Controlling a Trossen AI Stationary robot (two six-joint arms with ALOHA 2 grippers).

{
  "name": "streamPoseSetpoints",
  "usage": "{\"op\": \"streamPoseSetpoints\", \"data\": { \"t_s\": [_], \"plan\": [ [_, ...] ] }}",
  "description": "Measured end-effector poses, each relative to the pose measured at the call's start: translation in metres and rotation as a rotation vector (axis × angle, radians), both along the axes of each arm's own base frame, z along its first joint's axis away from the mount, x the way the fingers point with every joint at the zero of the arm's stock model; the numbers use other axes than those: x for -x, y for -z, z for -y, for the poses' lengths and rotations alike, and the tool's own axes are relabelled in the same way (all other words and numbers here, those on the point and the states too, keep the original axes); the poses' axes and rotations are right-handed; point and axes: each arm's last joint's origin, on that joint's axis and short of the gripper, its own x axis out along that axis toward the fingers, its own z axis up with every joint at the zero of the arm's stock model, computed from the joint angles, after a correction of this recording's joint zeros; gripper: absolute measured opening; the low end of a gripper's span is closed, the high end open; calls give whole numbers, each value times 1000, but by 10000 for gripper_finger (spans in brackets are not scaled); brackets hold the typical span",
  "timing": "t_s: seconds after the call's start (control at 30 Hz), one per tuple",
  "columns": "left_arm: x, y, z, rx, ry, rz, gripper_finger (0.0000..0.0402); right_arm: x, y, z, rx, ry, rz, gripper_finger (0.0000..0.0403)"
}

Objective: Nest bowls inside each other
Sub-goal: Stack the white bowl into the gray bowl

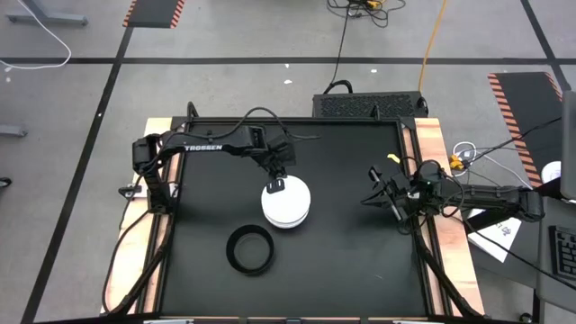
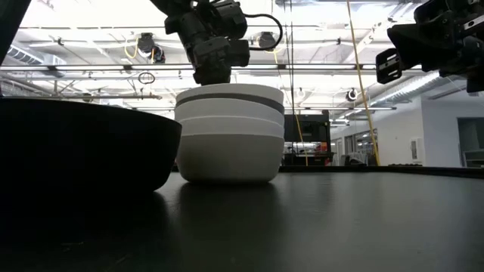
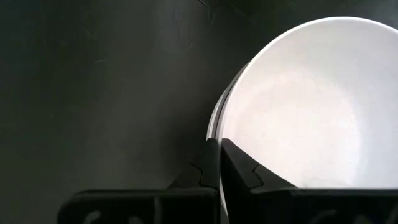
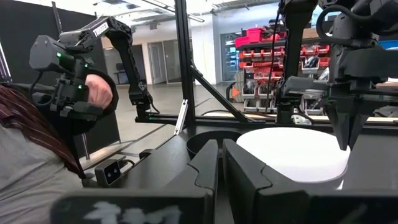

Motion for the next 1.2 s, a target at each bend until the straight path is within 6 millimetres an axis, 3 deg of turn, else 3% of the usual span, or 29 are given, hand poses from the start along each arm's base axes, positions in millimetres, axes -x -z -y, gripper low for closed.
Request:
{"op": "streamPoseSetpoints", "data": {
  "t_s": [0.37,1.2],
  "plan": [
    [-6,17,-1,10,1,-48,0,0,1,0,-2,0,-9,18],
    [-10,16,8,-123,-25,-58,0,0,2,0,2,0,-18,18]
  ]
}}
